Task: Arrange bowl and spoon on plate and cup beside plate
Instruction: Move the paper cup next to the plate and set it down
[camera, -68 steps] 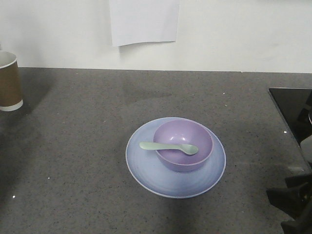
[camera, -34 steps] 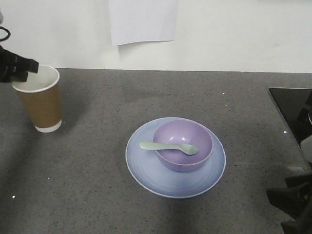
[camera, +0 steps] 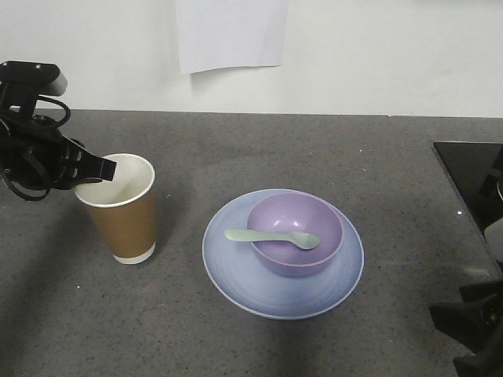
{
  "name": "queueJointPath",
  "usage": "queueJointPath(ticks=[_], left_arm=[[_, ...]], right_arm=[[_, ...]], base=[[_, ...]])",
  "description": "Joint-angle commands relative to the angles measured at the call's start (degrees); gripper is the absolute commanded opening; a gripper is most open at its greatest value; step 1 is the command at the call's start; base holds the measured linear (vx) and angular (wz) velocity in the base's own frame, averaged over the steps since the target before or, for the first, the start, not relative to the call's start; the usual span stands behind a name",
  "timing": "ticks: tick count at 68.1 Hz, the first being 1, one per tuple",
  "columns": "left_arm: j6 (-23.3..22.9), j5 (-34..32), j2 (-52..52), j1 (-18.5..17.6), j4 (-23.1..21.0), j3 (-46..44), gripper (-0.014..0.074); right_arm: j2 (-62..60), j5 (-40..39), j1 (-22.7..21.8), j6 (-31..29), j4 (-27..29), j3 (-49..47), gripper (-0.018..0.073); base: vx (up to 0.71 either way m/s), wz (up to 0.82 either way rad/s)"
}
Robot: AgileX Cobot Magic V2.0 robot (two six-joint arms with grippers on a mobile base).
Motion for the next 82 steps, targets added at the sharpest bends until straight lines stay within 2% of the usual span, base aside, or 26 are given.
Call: queueJointPath(ticks=[1, 12, 46, 55, 71, 79, 82], left_arm=[[0.3, -4.4, -1.9, -1.7, -1.9, -1.4, -0.0008], [0.4, -5.2, -1.9, -3.3, -2.0, -1.4, -0.0008], [0.6, -7.3, 2.7, -3.3, -2.0, -1.4, -0.0008], [1.0, -7.8, 4.0, -3.3, -4.2, -1.4, -0.0008], [2.2, -8.0, 5.3, -3.3, -4.4, -1.4, -0.0003], [3.5, -7.6, 5.3, -3.3, -4.4, -1.4, 0.0039], [3.7, -7.3, 5.3, -3.3, -4.4, -1.5, 0.008]], right_arm=[[-0.2, -2.6, -0.2, -0.3, 0.4, -1.4, 0.0302], [-0.2, -2.6, -0.2, -0.3, 0.4, -1.4, 0.0302], [-0.2, -2.6, -0.2, -0.3, 0.4, -1.4, 0.0302], [-0.2, -2.6, -0.2, -0.3, 0.4, -1.4, 0.0302], [-0.2, -2.6, -0.2, -0.3, 0.4, -1.4, 0.0302], [-0.2, -2.6, -0.2, -0.3, 0.4, -1.4, 0.0302], [-0.2, -2.6, -0.2, -0.3, 0.4, -1.4, 0.0302]], base=[[0.0, 0.0], [0.0, 0.0], [0.0, 0.0], [0.0, 0.0], [0.0, 0.0], [0.0, 0.0], [0.0, 0.0]])
